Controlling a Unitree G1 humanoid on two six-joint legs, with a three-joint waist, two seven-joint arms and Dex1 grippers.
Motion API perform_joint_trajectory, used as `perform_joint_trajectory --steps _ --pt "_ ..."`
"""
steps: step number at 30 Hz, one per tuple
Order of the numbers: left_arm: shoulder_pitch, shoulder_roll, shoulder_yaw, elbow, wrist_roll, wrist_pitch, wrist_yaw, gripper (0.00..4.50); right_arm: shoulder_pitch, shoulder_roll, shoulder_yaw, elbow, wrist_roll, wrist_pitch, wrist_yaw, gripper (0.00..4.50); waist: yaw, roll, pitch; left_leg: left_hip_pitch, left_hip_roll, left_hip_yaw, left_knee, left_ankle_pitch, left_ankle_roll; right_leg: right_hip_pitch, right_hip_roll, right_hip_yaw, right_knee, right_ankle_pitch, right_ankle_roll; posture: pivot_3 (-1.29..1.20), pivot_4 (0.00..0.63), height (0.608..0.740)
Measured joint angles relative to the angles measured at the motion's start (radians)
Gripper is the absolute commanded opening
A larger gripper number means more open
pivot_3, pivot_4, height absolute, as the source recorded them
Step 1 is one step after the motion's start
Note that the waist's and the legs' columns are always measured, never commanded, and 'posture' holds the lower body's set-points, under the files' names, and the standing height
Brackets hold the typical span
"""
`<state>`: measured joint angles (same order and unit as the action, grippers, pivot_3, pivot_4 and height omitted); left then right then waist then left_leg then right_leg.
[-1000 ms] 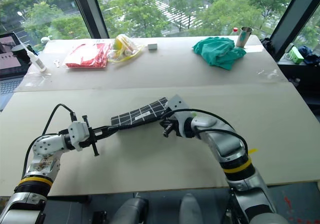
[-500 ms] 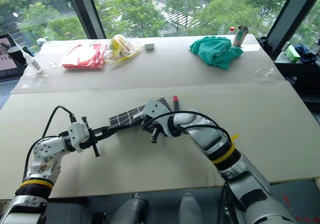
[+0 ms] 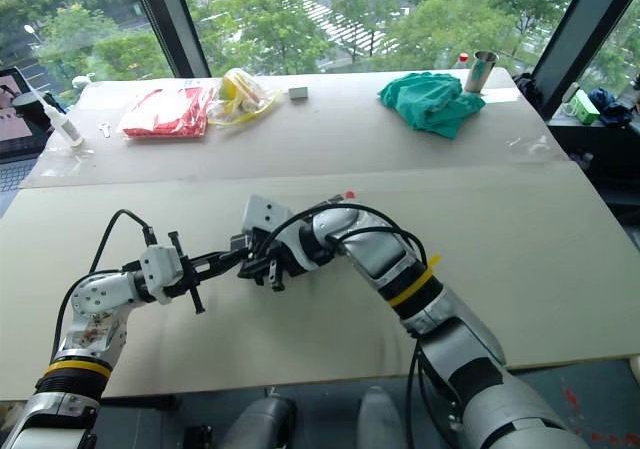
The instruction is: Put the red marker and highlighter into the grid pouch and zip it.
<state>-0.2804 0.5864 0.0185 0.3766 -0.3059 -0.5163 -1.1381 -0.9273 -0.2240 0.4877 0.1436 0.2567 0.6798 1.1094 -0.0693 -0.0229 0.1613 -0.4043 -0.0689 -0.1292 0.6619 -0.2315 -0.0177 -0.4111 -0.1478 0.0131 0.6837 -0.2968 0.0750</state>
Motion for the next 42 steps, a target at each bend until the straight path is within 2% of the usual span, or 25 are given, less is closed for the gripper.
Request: perform_joint_trajectory --steps 6,9,11,14,20,23,26,28,32,36,42 --pt "0.002 0.0 0.0 0.008 0.008 0.021 0.009 0.0 -0.007 0.038 -0.002 0.063 -0.043 -0.052 -0.039 2.19 -0.002 0.0 0.0 -0.002 0.0 0.001 0.0 0.0 0.0 -0.004 0.0 0.001 0.003 0.0 0.0 0.0 0.15 0.74" --pt "0.001 0.0 -0.001 0.008 0.009 0.024 0.009 0.0 -0.005 0.013 -0.008 0.031 -0.018 0.015 -0.033 3.24 0.0 0.0 0.0 -0.003 0.0 0.001 0.0 0.0 -0.001 -0.005 0.0 0.001 0.003 0.0 0.0 0.0 0.15 0.74" --pt "0.0 -0.001 -0.003 0.007 0.01 0.024 0.009 0.0 0.006 -0.02 -0.029 -0.007 0.008 0.06 -0.021 3.24 0.002 0.0 0.0 -0.003 0.0 0.001 0.0 0.0 -0.001 -0.005 0.0 0.001 0.003 0.0 0.0 0.0 0.15 0.74" --pt "0.005 -0.001 -0.002 0.006 0.01 0.025 0.009 0.0 0.053 -0.14 -0.117 -0.112 0.062 0.126 -0.002 3.24 0.008 0.0 0.0 -0.004 -0.001 0.001 0.001 0.0 0.0 -0.005 -0.001 0.001 0.002 0.0 0.0 0.0 0.15 0.74" --pt "0.029 -0.002 0.009 -0.014 0.006 0.04 0.023 0.0 0.311 -0.437 -0.316 -0.416 0.162 0.133 0.056 3.24 0.019 0.0 0.0 -0.006 0.0 0.003 0.0 -0.001 0.002 -0.008 -0.001 0.002 0.002 0.0 0.0 0.0 0.15 0.74" --pt "0.034 -0.002 0.009 -0.035 0.004 0.043 0.03 0.0 0.351 -0.507 -0.446 -0.429 0.195 0.135 0.023 3.24 0.015 0.0 0.0 -0.005 0.0 0.005 0.0 -0.003 0.006 -0.008 -0.001 0.002 0.002 0.0 0.0 0.0 0.15 0.74" --pt "0.051 -0.001 0.017 -0.044 0.001 0.046 0.031 0.0 0.311 -0.579 -0.61 -0.34 0.182 0.135 -0.079 3.24 0.022 0.0 0.0 -0.002 0.0 0.006 0.0 -0.003 0.006 -0.005 -0.001 0.002 0.002 0.0 0.0 0.0 0.15 0.74" --pt "0.053 -0.001 0.019 -0.045 -0.001 0.053 0.031 0.0 0.301 -0.593 -0.629 -0.308 0.149 0.135 -0.142 3.24 0.024 0.0 0.0 -0.002 0.001 0.007 0.0 -0.004 0.006 -0.005 0.0 0.002 0.002 0.0 0.0 0.0 0.15 0.74" --pt "0.048 -0.002 0.024 -0.045 -0.008 0.063 0.04 0.0 0.361 -0.57 -0.526 -0.302 0.048 0.179 -0.29 3.24 0.024 0.0 0.0 -0.003 0.001 0.008 0.0 -0.003 0.006 -0.006 -0.001 0.003 0.002 0.0 0.0 0.0 0.15 0.74" --pt "0.046 -0.004 0.027 -0.045 -0.01 0.069 0.055 0.0 0.424 -0.506 -0.498 -0.368 0.048 0.293 -0.374 3.24 0.025 0.0 0.0 -0.004 0.001 0.008 0.0 -0.003 0.006 -0.007 -0.001 0.004 0.003 0.0 0.0 0.0 0.15 0.74" --pt "0.046 -0.004 0.027 -0.046 -0.01 0.078 0.061 0.0 0.452 -0.496 -0.504 -0.442 0.073 0.401 -0.443 3.24 0.027 0.0 0.0 -0.004 0.0 0.007 0.0 -0.003 0.006 -0.006 -0.001 0.003 0.002 0.0 0.0 0.0 0.15 0.74"
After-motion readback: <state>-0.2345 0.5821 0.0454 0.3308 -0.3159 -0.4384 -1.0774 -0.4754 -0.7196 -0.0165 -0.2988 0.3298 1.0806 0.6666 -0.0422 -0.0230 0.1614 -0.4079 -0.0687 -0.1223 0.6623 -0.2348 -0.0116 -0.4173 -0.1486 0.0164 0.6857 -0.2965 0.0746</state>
